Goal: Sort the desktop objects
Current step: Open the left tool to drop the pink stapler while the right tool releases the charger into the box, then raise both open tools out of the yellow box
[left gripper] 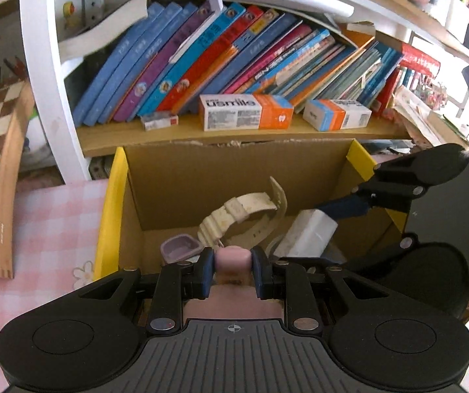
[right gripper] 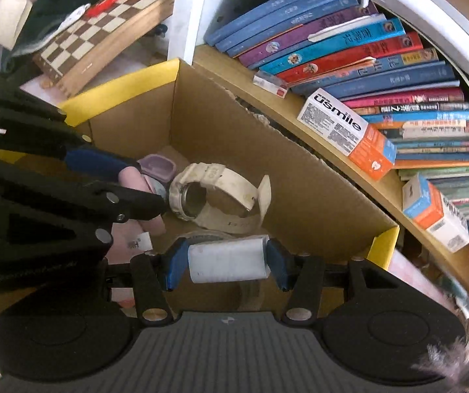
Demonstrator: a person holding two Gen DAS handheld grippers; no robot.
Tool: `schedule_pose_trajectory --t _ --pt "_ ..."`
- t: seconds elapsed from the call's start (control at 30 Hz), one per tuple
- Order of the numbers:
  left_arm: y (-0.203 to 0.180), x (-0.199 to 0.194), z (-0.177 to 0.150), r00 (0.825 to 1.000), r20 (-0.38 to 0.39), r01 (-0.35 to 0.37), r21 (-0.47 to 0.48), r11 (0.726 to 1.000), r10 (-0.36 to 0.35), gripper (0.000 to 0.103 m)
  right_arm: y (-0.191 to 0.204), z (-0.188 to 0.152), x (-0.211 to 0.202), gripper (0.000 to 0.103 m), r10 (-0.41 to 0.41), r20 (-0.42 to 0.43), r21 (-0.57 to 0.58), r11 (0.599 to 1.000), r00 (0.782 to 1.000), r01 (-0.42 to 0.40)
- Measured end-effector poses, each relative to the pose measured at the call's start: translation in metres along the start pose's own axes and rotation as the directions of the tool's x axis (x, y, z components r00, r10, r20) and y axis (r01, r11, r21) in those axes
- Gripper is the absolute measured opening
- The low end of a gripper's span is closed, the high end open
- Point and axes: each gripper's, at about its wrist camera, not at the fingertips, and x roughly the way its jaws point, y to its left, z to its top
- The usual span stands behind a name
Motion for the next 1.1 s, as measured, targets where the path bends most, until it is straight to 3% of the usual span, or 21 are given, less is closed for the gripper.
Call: schedule_pose_trajectory --t 0.2,0.3,0.67,0.93,1.1 --pt "0.004 0.006 -0.002 1.0 -0.022 0.003 -0.028 1.0 -0.003 0.026 -0.003 -0.001 0.003 0.05 -0.001 -0.009 0.001 1.0 1.0 0.001" --pt "0.004 0.004 -0.002 1.0 -0.017 -0.006 -0.021 1.0 0.005 0.029 -0.004 -0.001 0.0 0.056 -0.01 0.004 0.009 1.0 1.0 0.01" --pt "-0.004 -0.029 -0.002 0.998 0.067 0.005 -0.027 1.0 -0.003 0.066 -0.006 -0.014 -0.036 0.063 -0.037 0.069 0.067 0.997 0.997 0.032" --pt "-0.013 -0.079 -0.013 0.987 0.163 0.012 -0.013 1.0 -0.01 0.078 0.0 -0.032 -0.085 0.066 -0.069 0.162 0.14 0.989 0.984 0.046" --pt "-0.021 -0.111 -0.03 0.979 0.204 -0.007 0.024 1.0 0.002 0.085 0.007 -0.051 -0.119 0.069 -0.132 0.233 0.241 0.968 0.963 0.075"
